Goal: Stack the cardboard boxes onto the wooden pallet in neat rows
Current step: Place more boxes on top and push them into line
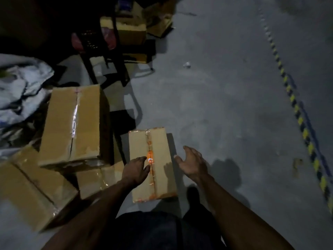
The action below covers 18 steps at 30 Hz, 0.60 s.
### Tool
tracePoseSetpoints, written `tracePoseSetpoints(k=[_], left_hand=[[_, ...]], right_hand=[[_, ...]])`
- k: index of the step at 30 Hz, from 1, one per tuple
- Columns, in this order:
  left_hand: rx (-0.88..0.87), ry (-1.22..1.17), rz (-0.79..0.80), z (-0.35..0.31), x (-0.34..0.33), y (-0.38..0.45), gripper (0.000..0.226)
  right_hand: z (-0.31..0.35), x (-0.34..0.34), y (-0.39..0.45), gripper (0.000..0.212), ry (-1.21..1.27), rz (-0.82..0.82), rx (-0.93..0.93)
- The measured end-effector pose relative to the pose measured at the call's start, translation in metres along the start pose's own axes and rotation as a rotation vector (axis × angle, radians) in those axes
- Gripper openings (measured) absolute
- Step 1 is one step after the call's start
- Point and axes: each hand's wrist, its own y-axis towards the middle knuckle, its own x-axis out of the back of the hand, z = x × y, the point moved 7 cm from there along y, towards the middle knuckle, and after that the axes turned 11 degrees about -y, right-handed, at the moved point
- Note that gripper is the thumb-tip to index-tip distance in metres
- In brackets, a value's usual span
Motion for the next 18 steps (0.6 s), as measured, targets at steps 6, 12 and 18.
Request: tracePoseSetpoints(k=[6, 12, 18], left_hand=[[0.244, -0.174, -0.173, -0.037, 0.003, -0.005, 0.057], [0.428, -0.305, -0.313, -0.034, 0.004, -0.019, 0.046], [0.533, -0.448, -0.446, -0.005, -0.004, -0.025, 0.047]], right_hand=[[0.009, 0.043, 0.058, 0.065, -0.143, 0.116, 0.274], [0.05, 0.051, 0.087, 0.067, -0.283, 0.173, 0.482], [0.103, 0.027, 0.102, 0.067, -0.401, 0.197, 0.667]])
